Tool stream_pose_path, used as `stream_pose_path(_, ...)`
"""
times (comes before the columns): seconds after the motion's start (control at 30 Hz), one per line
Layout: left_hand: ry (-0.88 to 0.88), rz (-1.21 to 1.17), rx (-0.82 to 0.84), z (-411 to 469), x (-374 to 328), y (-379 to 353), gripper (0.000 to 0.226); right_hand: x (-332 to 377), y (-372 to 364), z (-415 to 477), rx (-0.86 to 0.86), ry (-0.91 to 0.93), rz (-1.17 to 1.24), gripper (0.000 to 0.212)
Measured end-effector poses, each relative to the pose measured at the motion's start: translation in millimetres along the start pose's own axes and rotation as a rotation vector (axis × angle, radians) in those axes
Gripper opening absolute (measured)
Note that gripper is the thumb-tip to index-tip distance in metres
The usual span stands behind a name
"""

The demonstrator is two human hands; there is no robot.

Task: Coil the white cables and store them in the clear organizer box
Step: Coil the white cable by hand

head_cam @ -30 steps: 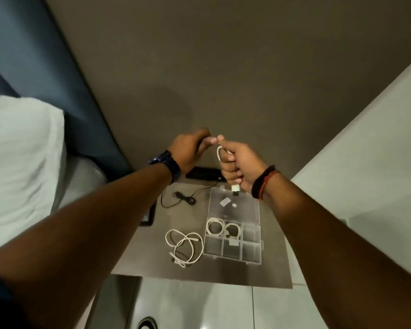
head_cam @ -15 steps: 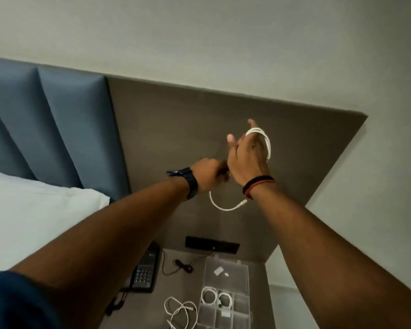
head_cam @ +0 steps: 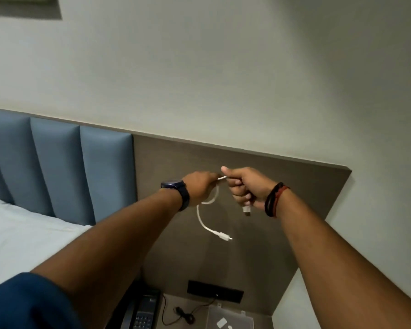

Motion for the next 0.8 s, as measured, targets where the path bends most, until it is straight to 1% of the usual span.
stream_pose_path(0.07, 0.055, -0.285, -0.002, 0, -7, -2, 0.023, 6, -4, -2, 0.038, 0.072, 0.216, 0.055)
stream_pose_path(0.13, 0.113, -0.705, 0.040, -4, -15, -1, 0.019, 10, -3, -5, -0.001, 0.152, 0.409, 0.056)
stream_pose_path(0.17, 0.152, -0.878, 0.055, -8, -18, 1, 0.021, 12, -1, -7, -0.027, 0.188, 0.483, 0.056)
stream_pose_path(0.23, 0.224, -1.124, 0.099, -15, -15, 7, 0.030, 15, 6, -13, -0.078, 0.243, 0.550, 0.056)
stream_pose_path(0.3, 0.280, -1.262, 0.143, -20, -4, 8, 0.037, 17, 14, -20, -0.139, 0.276, 0.569, 0.056)
stream_pose_path(0.37, 0.381, -1.273, 0.152, -22, 12, 6, 0.040, 19, 18, -26, -0.187, 0.298, 0.588, 0.056)
stream_pose_path(0.43, 0.587, -1.206, 0.122, -22, 26, 1, 0.043, 23, 19, -32, -0.228, 0.340, 0.625, 0.056)
stream_pose_path(0.5, 0.808, -1.097, 0.048, -21, 41, -8, 0.043, 30, 22, -36, -0.276, 0.420, 0.723, 0.055)
stream_pose_path(0.53, 0.858, -0.957, 0.032, -22, 49, -11, 0.041, 34, 25, -37, -0.303, 0.458, 0.773, 0.055)
stream_pose_path(0.57, 0.853, -0.740, 0.070, -23, 56, -14, 0.038, 37, 28, -38, -0.327, 0.482, 0.802, 0.055)
stream_pose_path(0.63, 0.761, -0.255, 0.269, -29, 56, -18, 0.031, 39, 32, -39, -0.346, 0.478, 0.783, 0.055)
stream_pose_path(0.67, 0.690, -0.144, 0.315, -30, 50, -19, 0.033, 38, 32, -39, -0.340, 0.457, 0.746, 0.055)
stream_pose_path(0.7, 0.604, -0.172, 0.292, -28, 39, -16, 0.039, 36, 30, -37, -0.334, 0.432, 0.705, 0.053)
stream_pose_path(0.73, 0.529, -0.372, 0.192, -26, 26, -11, 0.043, 33, 27, -35, -0.328, 0.407, 0.668, 0.051)
stream_pose_path(0.77, 0.450, -0.671, 0.049, -22, 13, -4, 0.044, 30, 24, -33, -0.324, 0.386, 0.639, 0.049)
stream_pose_path(0.8, 0.386, -0.952, -0.031, -17, -1, 3, 0.045, 27, 21, -30, -0.321, 0.369, 0.622, 0.047)
Point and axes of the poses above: each hand's wrist, its own z-axis towards the middle knuckle, its own y-axis out of the back of the hand, x = y × z, the point moved 2 cm from there along z, towards the middle knuckle, and after that the axes turned 8 degrees about y, right-handed, at the moved point
